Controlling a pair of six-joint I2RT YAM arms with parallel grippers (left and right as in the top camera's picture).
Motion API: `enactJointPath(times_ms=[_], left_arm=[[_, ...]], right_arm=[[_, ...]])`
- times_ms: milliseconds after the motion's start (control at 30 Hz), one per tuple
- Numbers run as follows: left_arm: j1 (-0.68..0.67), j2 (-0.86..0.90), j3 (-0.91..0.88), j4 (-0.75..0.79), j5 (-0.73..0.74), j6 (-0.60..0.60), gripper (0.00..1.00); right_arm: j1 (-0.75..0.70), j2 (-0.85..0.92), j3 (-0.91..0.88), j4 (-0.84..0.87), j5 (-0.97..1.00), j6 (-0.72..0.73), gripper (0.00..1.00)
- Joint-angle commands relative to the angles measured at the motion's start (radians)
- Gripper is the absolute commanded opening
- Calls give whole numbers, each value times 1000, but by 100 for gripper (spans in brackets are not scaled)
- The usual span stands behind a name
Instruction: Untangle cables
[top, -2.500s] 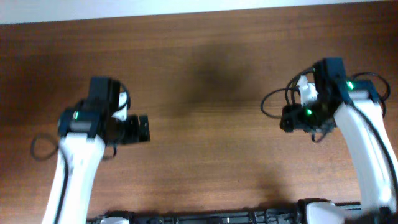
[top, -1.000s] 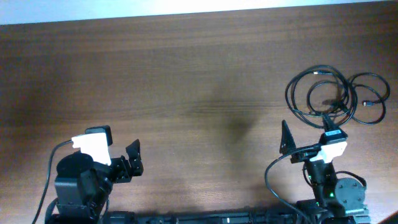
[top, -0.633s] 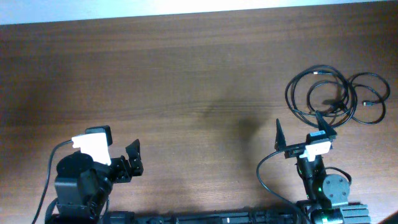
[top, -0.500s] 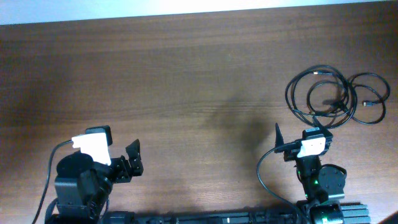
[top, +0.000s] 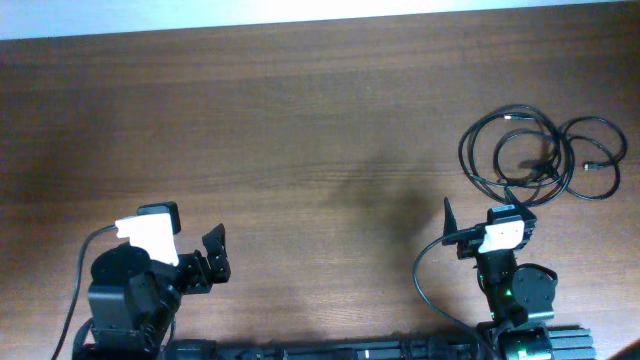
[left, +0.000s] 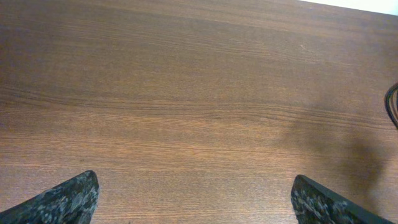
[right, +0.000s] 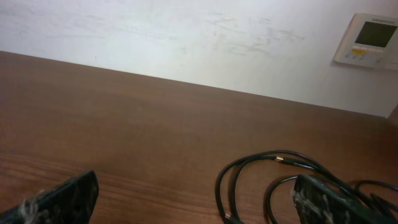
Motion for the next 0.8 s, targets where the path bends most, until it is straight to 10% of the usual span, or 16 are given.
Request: enactJointPath(times_ms=[0,200,567,767], left_arm=[[0,-5,-4,-6,0,-5,99],[0,-163,-161,73,-105,-5,99],[0,-544,-904,1244,-98,18,99],[0,-544,-899,985,-13,241,99]], right_arm=[[-5,-10,-5,-7,12,-4,98],[-5,-10,-5,-7,12,-4,98],[-5,-10,-5,-7,12,-4,98],[-5,-10,-5,-7,12,-4,98]])
